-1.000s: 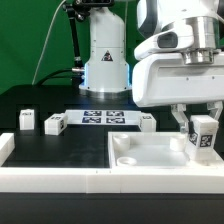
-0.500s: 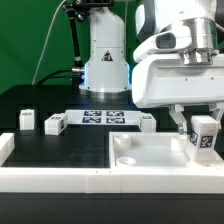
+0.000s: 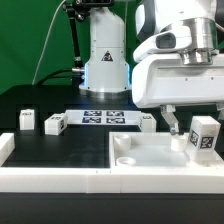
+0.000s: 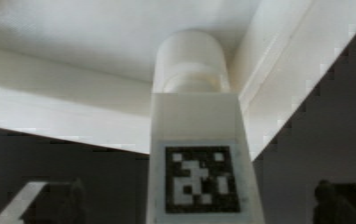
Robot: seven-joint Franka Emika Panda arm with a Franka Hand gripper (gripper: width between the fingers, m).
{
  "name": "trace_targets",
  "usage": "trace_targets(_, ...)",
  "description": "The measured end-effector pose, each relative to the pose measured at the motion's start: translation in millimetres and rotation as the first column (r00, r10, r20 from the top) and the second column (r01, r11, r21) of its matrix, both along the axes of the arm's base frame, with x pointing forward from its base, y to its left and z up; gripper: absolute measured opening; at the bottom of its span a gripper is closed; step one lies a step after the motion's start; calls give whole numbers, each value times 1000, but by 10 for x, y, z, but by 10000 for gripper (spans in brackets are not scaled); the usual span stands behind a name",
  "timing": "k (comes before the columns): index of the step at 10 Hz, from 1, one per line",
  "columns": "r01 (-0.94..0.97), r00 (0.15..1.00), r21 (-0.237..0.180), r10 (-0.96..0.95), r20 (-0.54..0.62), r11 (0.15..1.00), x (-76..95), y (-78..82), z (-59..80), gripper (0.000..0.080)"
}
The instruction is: Assemble one leg
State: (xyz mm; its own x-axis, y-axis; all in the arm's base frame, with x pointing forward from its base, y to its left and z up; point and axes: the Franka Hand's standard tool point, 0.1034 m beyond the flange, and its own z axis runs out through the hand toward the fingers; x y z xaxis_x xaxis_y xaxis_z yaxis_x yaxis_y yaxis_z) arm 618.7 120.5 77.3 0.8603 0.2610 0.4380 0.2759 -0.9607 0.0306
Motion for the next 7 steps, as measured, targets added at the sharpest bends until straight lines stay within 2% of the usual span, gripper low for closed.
trace_targets(2, -1, 1000, -1, 1, -10, 1000, 3, 3, 60, 648)
trace_targets(3, -2, 1000, -2, 2, -16, 1000, 18, 8, 177, 648)
trace_targets(5, -7, 997, -9, 7, -71, 1000, 25, 34, 323, 648)
trace_targets(7, -7, 998, -8, 6, -64, 1000, 27, 33, 292, 648)
